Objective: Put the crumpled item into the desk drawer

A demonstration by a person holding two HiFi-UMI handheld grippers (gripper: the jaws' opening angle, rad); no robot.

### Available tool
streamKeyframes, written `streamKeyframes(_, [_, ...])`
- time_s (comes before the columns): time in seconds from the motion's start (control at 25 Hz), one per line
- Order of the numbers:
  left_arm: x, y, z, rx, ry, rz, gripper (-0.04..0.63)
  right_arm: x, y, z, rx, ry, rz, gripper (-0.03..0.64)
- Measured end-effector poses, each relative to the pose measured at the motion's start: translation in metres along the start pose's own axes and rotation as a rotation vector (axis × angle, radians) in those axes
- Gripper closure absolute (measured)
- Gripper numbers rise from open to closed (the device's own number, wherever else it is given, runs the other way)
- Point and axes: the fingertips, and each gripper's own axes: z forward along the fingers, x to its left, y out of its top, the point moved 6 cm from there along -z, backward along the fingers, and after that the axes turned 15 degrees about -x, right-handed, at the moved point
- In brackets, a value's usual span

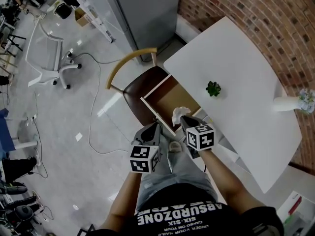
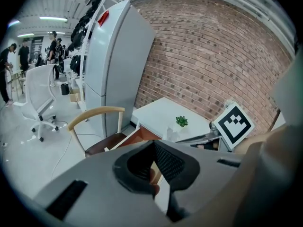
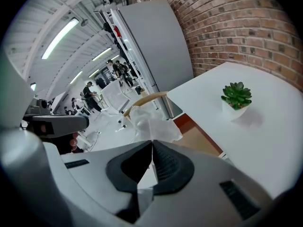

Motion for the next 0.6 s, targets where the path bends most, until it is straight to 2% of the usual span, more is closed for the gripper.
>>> streamKeyframes(0.6, [0.015, -0.007, 0.022, 0.039, -0.015, -0.005, 0.589, -0.015, -0.018, 0.026, 0.055, -0.035, 0.025, 0.617])
